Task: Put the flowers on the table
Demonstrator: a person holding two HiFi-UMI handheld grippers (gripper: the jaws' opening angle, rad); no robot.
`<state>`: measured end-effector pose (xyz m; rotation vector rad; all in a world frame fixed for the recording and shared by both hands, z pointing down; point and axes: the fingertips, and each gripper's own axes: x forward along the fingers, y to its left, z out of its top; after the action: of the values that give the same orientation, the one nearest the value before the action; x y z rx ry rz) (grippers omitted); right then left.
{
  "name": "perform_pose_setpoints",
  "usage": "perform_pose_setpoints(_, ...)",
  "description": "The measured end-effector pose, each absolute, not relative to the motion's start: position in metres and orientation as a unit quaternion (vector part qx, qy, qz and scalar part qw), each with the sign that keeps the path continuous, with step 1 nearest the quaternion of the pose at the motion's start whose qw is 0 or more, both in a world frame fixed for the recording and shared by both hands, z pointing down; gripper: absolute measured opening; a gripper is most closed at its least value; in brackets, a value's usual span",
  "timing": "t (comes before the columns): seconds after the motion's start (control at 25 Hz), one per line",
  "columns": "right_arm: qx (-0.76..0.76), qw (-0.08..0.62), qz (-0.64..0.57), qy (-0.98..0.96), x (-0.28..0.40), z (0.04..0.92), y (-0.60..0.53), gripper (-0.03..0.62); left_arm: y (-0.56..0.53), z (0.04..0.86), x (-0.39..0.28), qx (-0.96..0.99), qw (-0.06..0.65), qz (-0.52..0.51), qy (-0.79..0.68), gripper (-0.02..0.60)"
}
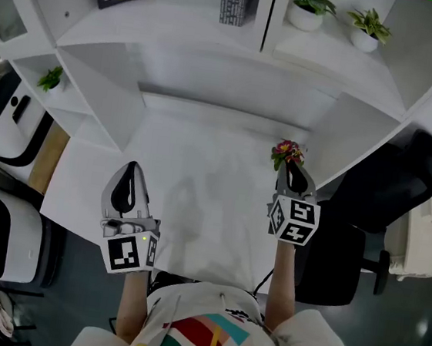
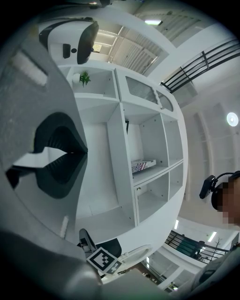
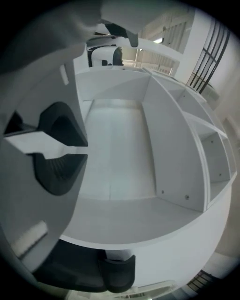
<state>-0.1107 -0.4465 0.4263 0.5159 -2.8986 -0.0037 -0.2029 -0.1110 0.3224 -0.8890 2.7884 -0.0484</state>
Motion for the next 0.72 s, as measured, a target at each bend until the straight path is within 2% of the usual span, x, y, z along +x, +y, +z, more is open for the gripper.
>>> perform_pose_setpoints(0.16, 0.154, 0.052, -0.016, -0.987, -0.110, 0.394, -0.418, 0.004, -0.109, 0.321, -0.199, -0.299, 0.108, -0.018, 0.948, 0.005)
perform_pose_setpoints(0.32, 0.142, 0.022, -0.021, -0.989, -0.108, 0.374, -0.388, 0.002, -0.110, 0.323, -0.194, -0.301, 0.106, -0.022, 0.948, 0.005)
perform_pose_setpoints(0.72, 0.094, 0.016, -0.033, -0.995, -0.106, 0.380, -0.339, 0.002, -0.128, 0.335, -0.185, -0.320, 0.091, -0.032, 0.943, 0.005)
